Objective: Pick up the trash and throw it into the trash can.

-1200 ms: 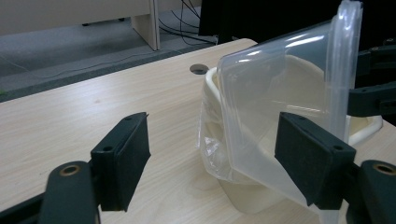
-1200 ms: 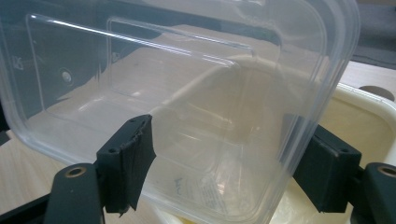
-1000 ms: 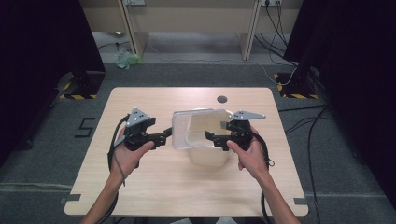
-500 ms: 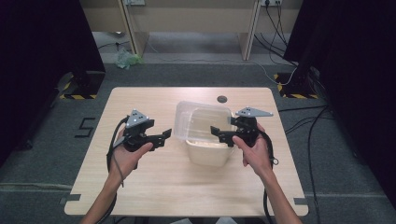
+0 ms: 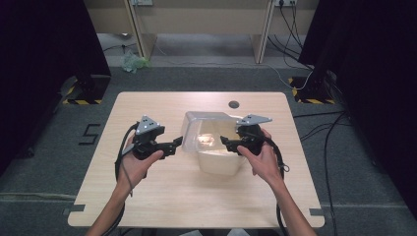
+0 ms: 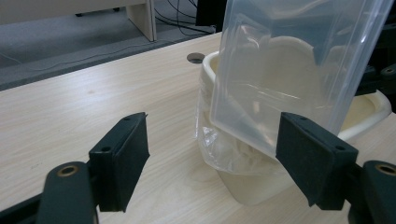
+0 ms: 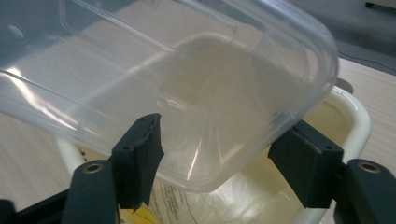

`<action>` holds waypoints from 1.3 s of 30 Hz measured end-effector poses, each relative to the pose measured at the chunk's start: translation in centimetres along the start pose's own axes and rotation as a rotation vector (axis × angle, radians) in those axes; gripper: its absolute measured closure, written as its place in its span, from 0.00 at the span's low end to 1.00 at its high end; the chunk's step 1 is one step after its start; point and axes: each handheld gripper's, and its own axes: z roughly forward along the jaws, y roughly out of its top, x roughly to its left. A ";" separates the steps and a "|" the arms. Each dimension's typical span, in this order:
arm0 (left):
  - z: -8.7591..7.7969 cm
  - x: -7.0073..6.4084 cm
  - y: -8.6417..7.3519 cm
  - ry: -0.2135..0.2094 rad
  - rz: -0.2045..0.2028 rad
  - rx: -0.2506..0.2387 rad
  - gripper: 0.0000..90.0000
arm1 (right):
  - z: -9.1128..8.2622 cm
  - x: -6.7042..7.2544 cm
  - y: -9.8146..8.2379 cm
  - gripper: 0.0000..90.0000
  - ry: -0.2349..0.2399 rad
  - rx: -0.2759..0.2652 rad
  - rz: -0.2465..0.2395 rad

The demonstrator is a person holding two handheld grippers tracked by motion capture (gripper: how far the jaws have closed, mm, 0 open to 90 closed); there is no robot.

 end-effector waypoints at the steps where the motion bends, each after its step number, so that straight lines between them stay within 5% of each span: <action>1: 0.0 -0.1 0.0 0.000 0.002 0.000 0.28 | 0.1 0.2 0.1 0.37 -0.010 0.009 -0.014; 6: 0.0 -0.1 0.1 0.005 0.005 -0.002 0.28 | 0.2 0.5 0.4 0.35 -0.036 0.058 -0.047; 11: -0.2 0.1 0.1 0.006 0.004 -0.003 0.28 | -0.6 0.3 0.2 0.31 -0.006 0.081 -0.042; 19: 0.1 -0.3 0.3 0.001 0.010 0.000 0.28 | -1.9 0.0 0.7 0.29 -0.009 0.064 -0.076; 26: -0.1 -0.1 0.2 0.004 0.008 -0.005 0.28 | -3.3 -1.1 1.1 0.34 -0.033 0.006 -0.036; 33: 0.2 -0.3 0.1 0.000 0.008 0.001 0.28 | -2.1 -1.5 0.8 0.46 -0.001 0.028 -0.047; 39: 0.3 -0.3 0.1 -0.003 0.009 0.004 0.28 | -0.6 -0.5 0.5 0.54 0.025 0.060 -0.084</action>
